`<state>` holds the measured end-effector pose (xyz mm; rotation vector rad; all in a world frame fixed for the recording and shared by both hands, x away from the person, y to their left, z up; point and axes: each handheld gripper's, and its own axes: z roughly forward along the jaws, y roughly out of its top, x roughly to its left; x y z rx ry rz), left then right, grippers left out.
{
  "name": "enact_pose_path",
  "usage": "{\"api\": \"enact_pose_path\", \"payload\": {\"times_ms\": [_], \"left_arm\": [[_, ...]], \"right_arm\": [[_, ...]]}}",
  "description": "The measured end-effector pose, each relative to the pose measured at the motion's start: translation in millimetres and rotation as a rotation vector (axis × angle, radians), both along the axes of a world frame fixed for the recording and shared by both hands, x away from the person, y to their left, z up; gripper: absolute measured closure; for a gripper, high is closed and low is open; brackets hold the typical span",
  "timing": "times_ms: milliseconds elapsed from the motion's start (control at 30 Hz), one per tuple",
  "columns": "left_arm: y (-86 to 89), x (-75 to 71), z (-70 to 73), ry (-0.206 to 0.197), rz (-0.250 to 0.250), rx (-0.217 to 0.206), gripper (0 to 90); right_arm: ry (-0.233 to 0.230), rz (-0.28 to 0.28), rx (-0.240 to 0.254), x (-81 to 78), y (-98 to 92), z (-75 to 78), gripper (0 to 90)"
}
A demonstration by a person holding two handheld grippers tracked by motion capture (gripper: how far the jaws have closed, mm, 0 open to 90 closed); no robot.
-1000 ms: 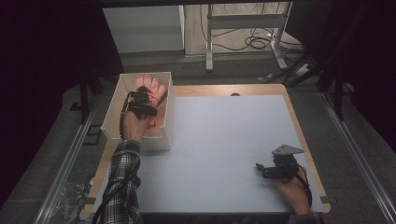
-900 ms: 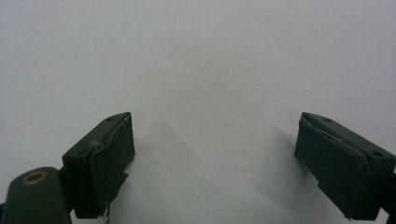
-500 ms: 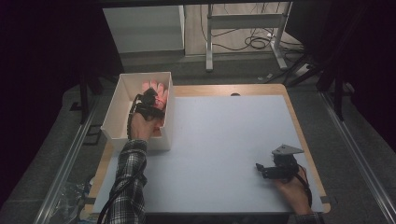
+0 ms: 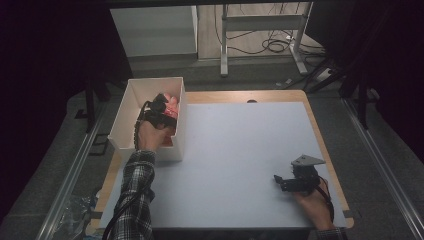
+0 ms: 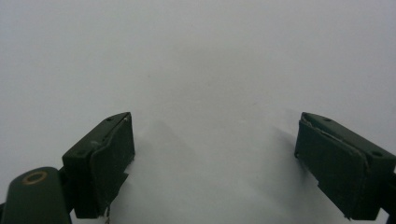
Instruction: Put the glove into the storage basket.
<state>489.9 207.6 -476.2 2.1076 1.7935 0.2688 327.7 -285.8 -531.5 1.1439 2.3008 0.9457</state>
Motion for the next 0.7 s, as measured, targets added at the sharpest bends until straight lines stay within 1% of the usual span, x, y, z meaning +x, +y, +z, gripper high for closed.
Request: {"api": "enact_pose_path", "payload": {"times_ms": [133,200,333,367,400,433,567,600,667,700], "left_arm": [[2.8,-5.6,7.6,-0.013,-0.012,-0.004,9.6],[5.8,-8.8,12.0,-0.025,-0.018,-0.022,11.0],[7.9,-13.0,16.8,-0.033,-0.026,-0.028,15.2],[9.2,-14.6,18.7,-0.039,-0.033,-0.036,15.2],[10.5,-16.9,21.3,-0.046,-0.037,-0.044,19.4],[11.2,-18.3,22.7,-0.052,-0.041,-0.046,19.4],[13.8,-26.1,30.8,-0.08,-0.058,-0.069,25.0],[14.3,-27.5,32.1,-0.082,-0.065,-0.07,25.0],[14.2,-32.9,36.1,-0.106,-0.077,-0.08,27.2],[14.2,-32.9,36.1,-0.106,-0.077,-0.08,27.2]], "right_arm": [[0.0,0.0,0.0,0.0,0.0,0.0,12.4],[0.0,0.0,0.001,0.0,0.1,0.0,12.4],[0.0,0.0,0.0,0.0,0.0,0.0,12.4],[0.0,0.0,0.0,0.0,0.0,0.0,12.4],[0.0,0.0,0.0,0.0,0.1,0.0,12.4],[0.0,0.0,0.0,0.0,0.1,0.0,12.4],[0.0,0.0,0.0,0.0,0.1,0.0,12.4],[0.0,0.0,0.0,0.0,0.1,0.0,12.4],[0.0,-0.001,0.001,-0.1,0.2,0.0,12.4],[0.0,-0.001,0.001,-0.1,0.2,0.0,12.4]]}}
